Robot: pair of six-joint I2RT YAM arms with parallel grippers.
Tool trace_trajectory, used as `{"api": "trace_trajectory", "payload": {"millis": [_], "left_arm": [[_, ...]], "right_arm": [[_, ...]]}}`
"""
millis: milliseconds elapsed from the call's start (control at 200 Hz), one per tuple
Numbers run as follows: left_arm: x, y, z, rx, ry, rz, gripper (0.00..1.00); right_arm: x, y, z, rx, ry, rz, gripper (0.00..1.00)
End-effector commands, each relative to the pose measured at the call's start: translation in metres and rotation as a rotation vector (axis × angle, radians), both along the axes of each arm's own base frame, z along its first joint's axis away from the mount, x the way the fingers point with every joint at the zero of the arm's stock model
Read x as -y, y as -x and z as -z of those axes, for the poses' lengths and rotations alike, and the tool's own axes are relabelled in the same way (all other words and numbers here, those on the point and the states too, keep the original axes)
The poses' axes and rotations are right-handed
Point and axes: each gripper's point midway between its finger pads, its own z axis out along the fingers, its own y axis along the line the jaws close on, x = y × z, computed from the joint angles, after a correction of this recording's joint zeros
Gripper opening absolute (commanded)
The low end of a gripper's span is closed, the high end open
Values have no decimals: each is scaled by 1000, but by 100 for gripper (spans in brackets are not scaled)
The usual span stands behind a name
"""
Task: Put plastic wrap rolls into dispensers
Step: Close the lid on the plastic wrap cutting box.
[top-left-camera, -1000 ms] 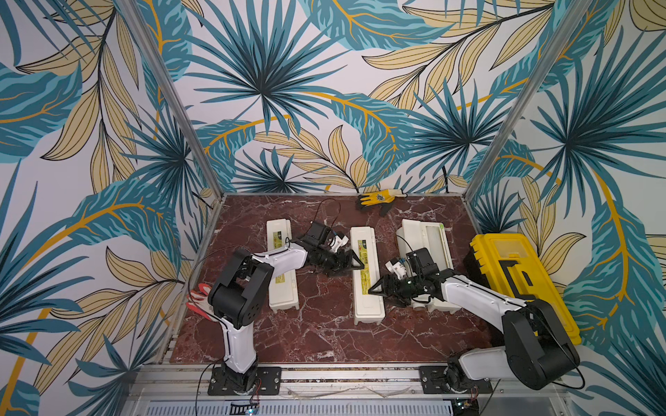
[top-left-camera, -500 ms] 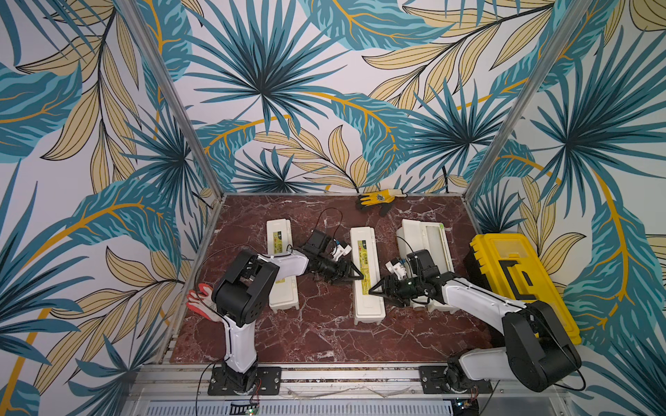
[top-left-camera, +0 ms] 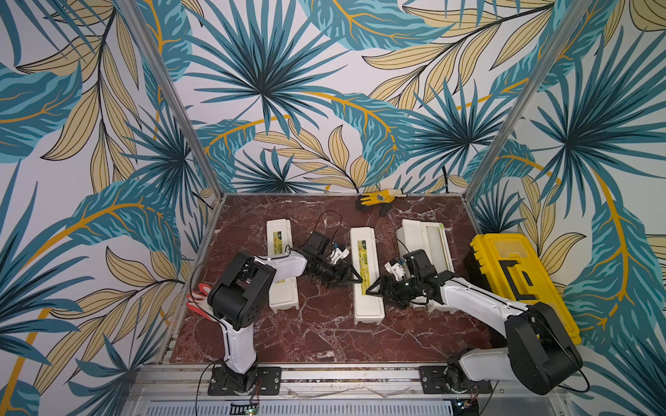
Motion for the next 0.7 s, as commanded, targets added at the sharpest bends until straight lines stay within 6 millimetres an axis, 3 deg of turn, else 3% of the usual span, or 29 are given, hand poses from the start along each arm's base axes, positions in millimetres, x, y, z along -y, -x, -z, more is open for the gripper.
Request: {"api": "trace_trajectory", "payload": {"millis": [0, 90, 175, 285, 451, 691], "left_arm": [[-26, 10, 37, -37, -213, -40, 84], [-26, 11, 38, -42, -220, -35, 82], [-29, 14, 43, -53, -239, -30, 82], [-27, 13, 38, -42, -231, -30, 85], [-23, 14, 29, -13, -222, -19, 91], [-15, 36, 48, -77, -241, 35, 89]], "right_arm": [[29, 2, 8, 13, 183, 65, 86], [34, -4, 0, 54, 211, 75, 87], [28, -3, 5, 32, 183, 59, 85], [19, 6, 21, -33, 135, 41, 77], [24, 21, 38, -82, 158, 29, 67], [39, 45, 49, -146, 249, 5, 61]]}}
